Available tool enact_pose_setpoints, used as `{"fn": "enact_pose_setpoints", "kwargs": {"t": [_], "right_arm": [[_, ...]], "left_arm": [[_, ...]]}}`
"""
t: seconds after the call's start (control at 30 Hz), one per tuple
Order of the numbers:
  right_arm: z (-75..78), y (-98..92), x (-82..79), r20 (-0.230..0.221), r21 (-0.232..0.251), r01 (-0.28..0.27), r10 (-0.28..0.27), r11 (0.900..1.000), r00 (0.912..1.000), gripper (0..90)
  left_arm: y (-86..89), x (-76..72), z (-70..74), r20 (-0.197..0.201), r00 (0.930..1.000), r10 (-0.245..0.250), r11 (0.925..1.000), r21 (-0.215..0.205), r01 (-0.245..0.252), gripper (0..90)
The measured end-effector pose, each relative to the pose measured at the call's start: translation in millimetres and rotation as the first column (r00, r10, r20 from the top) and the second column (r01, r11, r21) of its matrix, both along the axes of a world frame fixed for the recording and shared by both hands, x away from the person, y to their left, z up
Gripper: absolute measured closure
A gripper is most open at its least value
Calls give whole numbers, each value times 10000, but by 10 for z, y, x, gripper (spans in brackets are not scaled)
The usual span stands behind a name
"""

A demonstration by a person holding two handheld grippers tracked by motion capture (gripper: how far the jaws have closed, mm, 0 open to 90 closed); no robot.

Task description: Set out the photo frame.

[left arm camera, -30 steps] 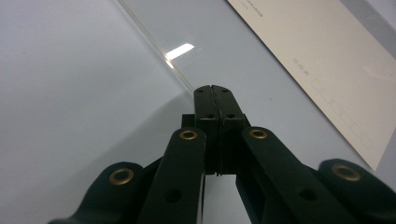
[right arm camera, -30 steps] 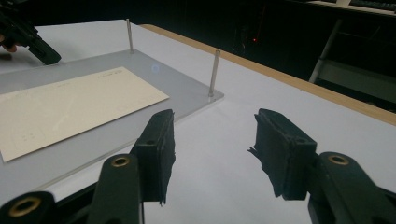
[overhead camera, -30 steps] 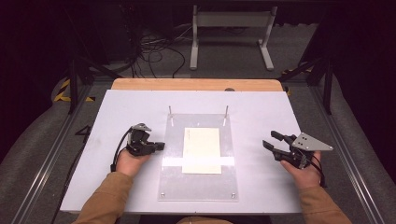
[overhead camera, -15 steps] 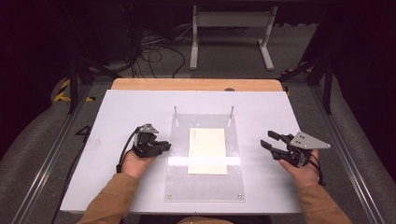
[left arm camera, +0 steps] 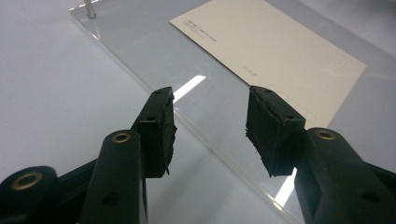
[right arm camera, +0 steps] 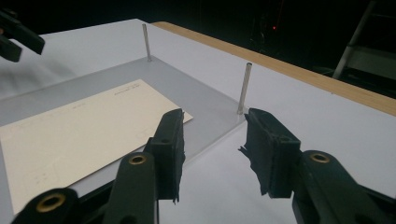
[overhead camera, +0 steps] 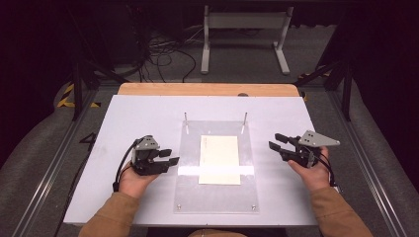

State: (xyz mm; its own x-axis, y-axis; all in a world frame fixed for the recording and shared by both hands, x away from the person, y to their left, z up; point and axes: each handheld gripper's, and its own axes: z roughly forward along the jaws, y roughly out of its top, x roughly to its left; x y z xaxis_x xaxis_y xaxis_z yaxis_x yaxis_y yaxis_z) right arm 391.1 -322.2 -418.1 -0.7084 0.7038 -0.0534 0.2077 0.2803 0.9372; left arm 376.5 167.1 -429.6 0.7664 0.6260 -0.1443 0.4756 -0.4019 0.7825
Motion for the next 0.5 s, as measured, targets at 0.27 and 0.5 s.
{"fn": "enact_pose_setpoints", "kwargs": {"t": [0.27,0.5], "right_arm": [[34,230,395,-271,-485,-347,334,9982,9991,583],[70,428,696,-244,-884,-476,456,9949,9987,547]], "left_arm": [[42,-191,35,555,9979,-333,9994,106,327,457],[108,-291,37,745,9966,-344,9994,-31,347,449]]}}
